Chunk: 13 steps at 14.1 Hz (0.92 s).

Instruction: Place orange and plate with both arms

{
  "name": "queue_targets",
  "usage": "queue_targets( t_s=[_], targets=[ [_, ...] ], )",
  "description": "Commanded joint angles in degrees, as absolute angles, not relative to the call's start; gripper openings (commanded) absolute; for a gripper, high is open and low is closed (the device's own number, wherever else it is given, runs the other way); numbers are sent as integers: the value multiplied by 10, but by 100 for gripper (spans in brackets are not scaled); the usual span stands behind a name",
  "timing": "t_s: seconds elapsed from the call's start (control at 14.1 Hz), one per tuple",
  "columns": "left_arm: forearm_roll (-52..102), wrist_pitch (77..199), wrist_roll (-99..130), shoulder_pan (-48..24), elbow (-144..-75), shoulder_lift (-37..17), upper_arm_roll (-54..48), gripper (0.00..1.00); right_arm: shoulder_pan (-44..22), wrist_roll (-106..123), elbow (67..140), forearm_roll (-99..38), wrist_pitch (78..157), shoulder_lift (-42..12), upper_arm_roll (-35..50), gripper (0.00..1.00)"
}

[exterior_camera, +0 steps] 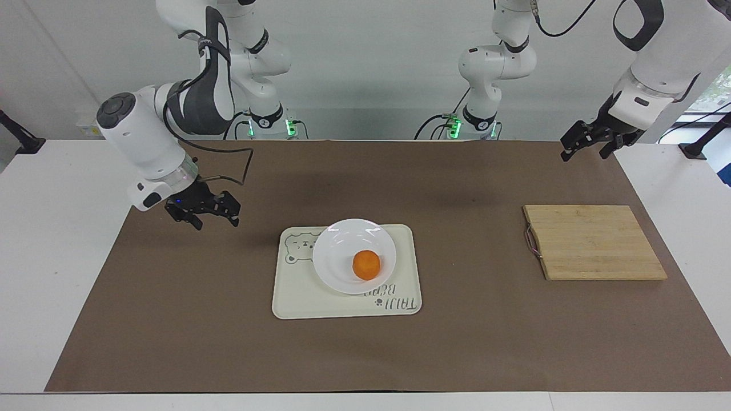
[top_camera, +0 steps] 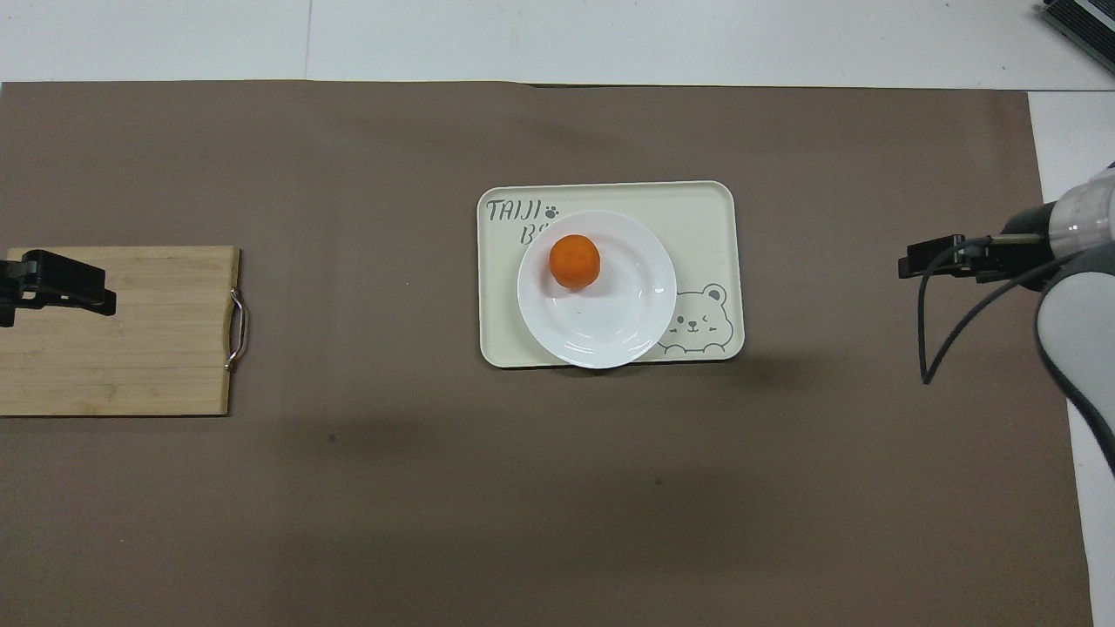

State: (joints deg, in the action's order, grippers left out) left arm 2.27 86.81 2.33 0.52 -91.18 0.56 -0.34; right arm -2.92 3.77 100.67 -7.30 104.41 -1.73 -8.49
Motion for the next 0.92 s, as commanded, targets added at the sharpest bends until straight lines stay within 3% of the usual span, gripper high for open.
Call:
queue_targets(
  t_s=[0.0,0.28,0.57,0.85],
  targets=[
    [19,853,29,8,-895,-4,-5,100,-22,-4,928,-55,954,-16,-81,100],
    [19,853,29,8,-894,-4,-5,100,-29,-14,860,-11,876,-7,-76,100],
    [19,853,30,8,-895,-4,-5,100,-33,-47,932,18,917,45,-66,100],
    [19,853,29,8,-895,-4,-5,100,-33,-21,935,19,923,44,-66,100]
  ],
)
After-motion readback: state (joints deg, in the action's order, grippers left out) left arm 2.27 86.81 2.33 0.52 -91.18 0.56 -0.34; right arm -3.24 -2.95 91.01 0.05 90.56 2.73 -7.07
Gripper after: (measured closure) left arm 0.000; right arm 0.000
